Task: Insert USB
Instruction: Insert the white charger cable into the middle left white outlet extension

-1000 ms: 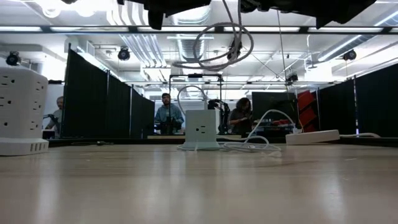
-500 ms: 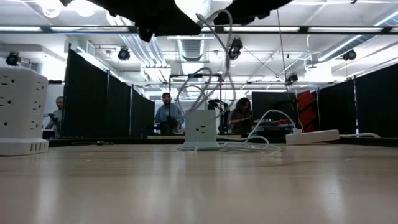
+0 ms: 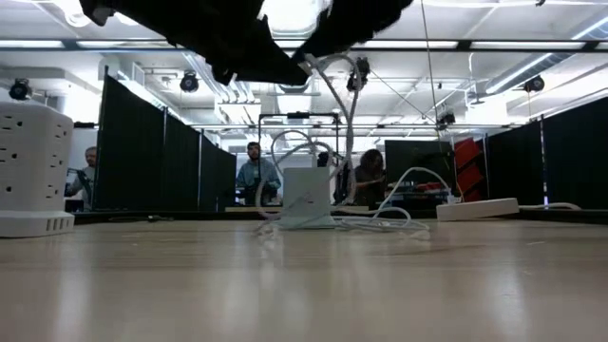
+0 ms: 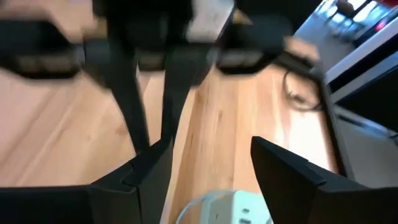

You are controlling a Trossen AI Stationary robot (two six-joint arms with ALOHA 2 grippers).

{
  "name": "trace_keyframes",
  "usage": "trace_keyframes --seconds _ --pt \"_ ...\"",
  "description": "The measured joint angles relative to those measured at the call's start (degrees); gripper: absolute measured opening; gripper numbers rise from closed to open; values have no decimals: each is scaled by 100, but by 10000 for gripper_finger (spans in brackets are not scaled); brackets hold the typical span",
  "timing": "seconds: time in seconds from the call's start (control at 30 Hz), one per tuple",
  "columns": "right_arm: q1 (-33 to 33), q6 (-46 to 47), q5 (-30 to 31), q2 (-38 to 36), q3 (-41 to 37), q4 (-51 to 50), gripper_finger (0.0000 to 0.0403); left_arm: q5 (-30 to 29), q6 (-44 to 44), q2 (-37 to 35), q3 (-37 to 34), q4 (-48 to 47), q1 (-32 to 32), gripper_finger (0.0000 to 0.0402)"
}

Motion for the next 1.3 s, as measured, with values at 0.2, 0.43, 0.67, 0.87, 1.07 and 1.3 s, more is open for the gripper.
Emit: trace_keyframes --seconds 0.2,0.43,0.67,0.87,1.07,1.3 --pt "72 128 78 313 5 -223 188 -161 -64 -95 0 -346 -52 15" --pt "237 402 -88 264 -15 -574 187 -574 -109 -157 2 -544 -19 15" --pt "365 314 124 244 30 -663 186 -737 -116 -159 0 -674 -4 15" --pt "333 -262 1052 226 215 -672 185 -479 -71 -157 0 -677 -8 15" --pt "236 -174 766 247 309 -596 185 -366 -63 -157 0 -671 -9 15" --pt "141 -291 1179 240 341 -924 185 -348 -58 -157 0 -700 -21 15"
